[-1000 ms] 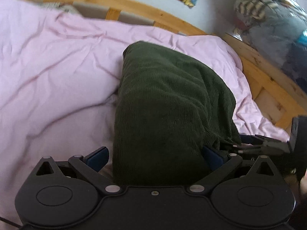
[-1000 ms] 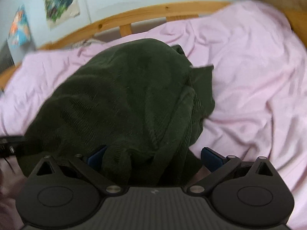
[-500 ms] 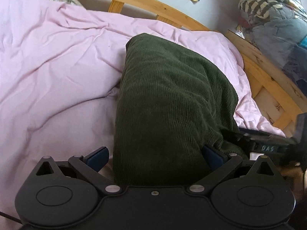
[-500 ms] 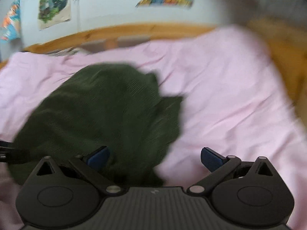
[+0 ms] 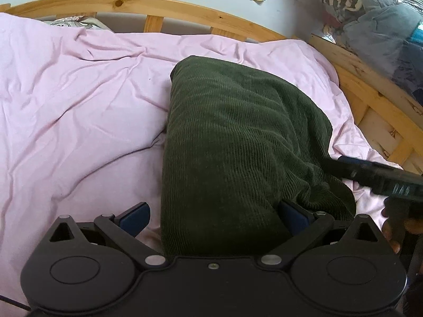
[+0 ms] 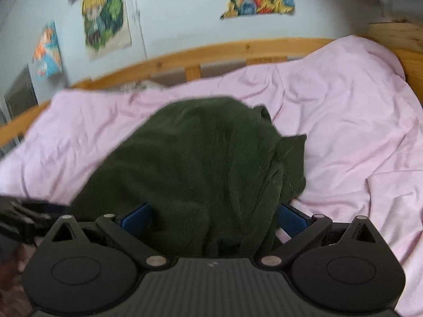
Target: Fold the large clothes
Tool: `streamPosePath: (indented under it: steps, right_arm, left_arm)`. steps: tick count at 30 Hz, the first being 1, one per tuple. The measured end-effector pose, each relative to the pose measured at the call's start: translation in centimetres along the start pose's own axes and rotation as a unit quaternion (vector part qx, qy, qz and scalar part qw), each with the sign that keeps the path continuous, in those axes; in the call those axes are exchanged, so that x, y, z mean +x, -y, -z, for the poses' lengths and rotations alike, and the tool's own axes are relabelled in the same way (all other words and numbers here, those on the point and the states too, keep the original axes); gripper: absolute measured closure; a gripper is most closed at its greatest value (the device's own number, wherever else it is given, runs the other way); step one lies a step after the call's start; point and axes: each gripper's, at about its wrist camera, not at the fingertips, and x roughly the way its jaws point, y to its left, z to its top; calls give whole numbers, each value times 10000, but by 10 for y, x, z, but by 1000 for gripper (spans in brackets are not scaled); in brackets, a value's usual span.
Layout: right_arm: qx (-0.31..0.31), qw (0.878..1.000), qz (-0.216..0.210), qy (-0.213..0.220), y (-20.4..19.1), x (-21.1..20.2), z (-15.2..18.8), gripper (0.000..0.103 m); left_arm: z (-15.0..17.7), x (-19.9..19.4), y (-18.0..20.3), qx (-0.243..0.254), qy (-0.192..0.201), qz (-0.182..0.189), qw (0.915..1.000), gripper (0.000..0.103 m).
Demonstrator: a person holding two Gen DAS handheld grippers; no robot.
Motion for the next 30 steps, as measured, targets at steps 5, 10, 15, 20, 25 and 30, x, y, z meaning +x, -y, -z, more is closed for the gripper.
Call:
streamPosePath:
  steps: [5,10,15,20,25,30]
  right_arm:
    - [-521,9931,1046,-39,-6,3,8,0]
    - [-284,9820,1863,120,10,-3,9,0]
    - [379,9783,1939,630,23,-14,10,0]
    - [1763,9753,430,1257,51,-20,9,0]
    - [2369,9658,147,1047,69,12,7,0]
    - [2504,9644,-248,817,95,57,-1,0]
  left_arm:
    - [-1,1,-1,-45,-51,35,10000,1]
    - [0,1,-2,-36,-29,27,10000,1]
    - [2,1,-3,-12,9,36,10000,1]
    - [3,0,-5,-44,7,84,10000,1]
    - [1,4,-11,-98,-74,241,9996,0]
    - [0,9,-22,-368,-211,483,9979,0]
